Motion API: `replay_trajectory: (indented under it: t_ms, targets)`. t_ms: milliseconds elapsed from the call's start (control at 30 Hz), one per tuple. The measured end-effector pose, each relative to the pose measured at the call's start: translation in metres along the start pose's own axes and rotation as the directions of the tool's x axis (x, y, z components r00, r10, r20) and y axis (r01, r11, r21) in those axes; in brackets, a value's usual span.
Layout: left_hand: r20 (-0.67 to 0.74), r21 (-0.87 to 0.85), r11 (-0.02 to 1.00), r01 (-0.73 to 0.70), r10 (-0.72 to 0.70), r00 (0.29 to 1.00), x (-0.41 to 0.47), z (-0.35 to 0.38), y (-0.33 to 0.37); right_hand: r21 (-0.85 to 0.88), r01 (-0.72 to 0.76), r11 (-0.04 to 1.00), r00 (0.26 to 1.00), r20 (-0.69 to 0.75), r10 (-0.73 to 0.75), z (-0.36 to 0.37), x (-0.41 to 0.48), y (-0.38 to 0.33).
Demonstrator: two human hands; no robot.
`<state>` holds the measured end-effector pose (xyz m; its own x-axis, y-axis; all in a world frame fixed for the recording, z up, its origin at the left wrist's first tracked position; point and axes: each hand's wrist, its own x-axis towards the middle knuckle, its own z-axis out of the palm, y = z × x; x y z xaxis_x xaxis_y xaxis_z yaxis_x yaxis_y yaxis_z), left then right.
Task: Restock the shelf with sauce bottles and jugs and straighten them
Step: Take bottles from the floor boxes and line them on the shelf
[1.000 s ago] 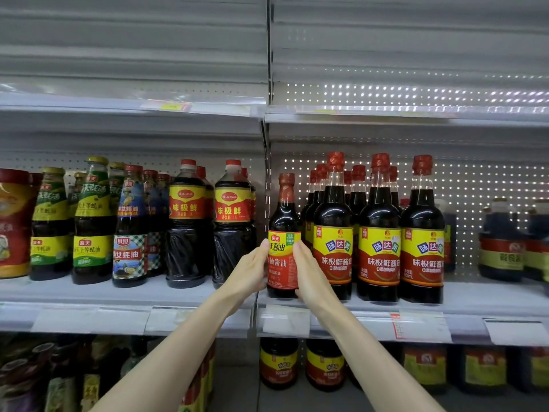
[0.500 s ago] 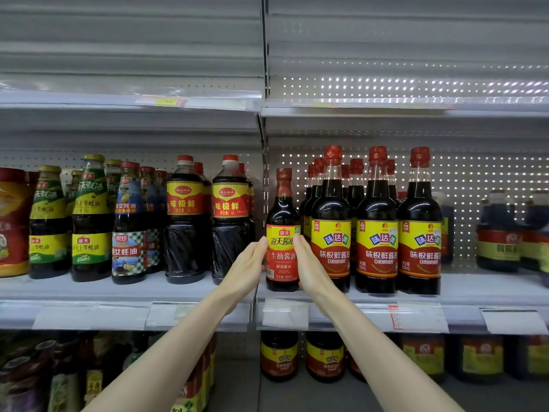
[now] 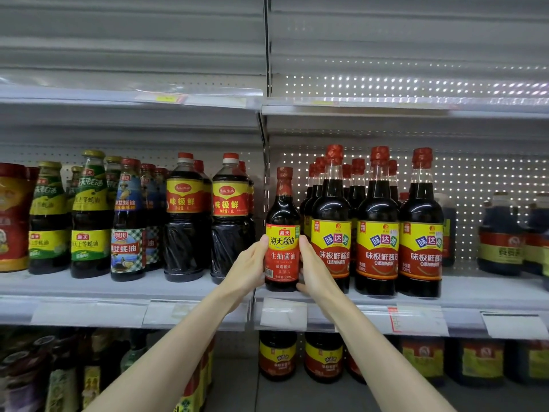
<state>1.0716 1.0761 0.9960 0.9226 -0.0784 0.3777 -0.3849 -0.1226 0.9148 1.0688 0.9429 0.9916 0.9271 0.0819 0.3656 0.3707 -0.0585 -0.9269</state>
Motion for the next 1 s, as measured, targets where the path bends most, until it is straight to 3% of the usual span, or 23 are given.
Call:
replay_trajectory:
  t_ms: [1000]
  targets:
    - [-0.005,0.011,0.999,-0.034,0.034,0.999,0.0037,0.0033,-0.0055,0.051,-0.003,0.999,1.000,-0.025,0.004,-0.0019,0.0091,0.0087]
